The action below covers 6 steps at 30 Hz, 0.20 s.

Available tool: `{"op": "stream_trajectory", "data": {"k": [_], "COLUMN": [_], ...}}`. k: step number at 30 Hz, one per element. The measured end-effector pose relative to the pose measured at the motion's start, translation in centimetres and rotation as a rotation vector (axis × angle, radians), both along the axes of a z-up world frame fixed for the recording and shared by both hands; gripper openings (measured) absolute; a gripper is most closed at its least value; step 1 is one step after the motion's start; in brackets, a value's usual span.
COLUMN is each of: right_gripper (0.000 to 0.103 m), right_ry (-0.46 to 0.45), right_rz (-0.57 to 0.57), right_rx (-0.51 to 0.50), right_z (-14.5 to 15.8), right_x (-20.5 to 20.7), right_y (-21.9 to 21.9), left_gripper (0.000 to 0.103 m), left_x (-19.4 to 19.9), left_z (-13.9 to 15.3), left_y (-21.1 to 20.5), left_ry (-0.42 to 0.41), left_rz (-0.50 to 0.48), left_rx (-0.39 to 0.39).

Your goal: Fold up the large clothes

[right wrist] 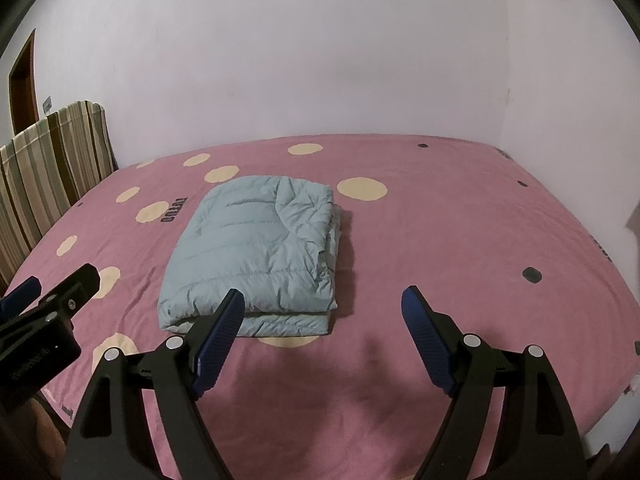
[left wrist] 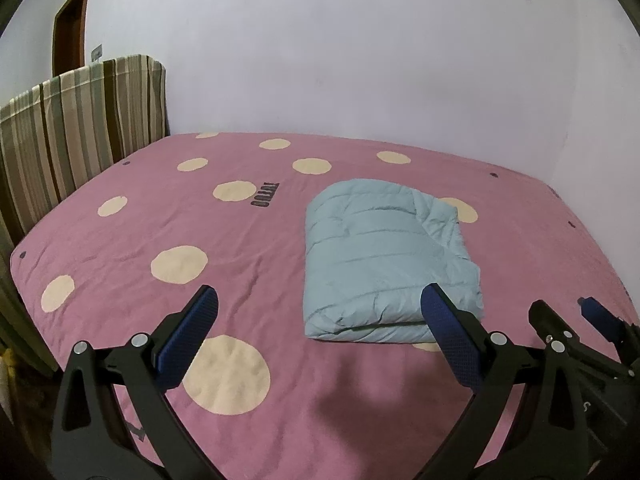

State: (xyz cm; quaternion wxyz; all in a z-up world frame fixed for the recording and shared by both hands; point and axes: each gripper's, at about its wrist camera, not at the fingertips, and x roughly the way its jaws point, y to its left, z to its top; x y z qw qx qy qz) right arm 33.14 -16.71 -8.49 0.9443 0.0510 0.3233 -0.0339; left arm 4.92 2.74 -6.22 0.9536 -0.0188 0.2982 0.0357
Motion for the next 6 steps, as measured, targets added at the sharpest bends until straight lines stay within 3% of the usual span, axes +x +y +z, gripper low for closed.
{"op": "stream_trajectory", "data": {"k": [6], "right_gripper": [0.079], "right_ry": [0.006], "right_rz": [-0.015], "right_rx": [0.005], "right_z": [-0.5], "right_x": [0.5], "right_y": [-0.8], "left_gripper": [0.101], "left_x": [1.9], "left_z": [-1.0], "left_y": [1.5], "left_ry": [0.046], "left_rz": [0.023], "left_rx": [-0.016]}}
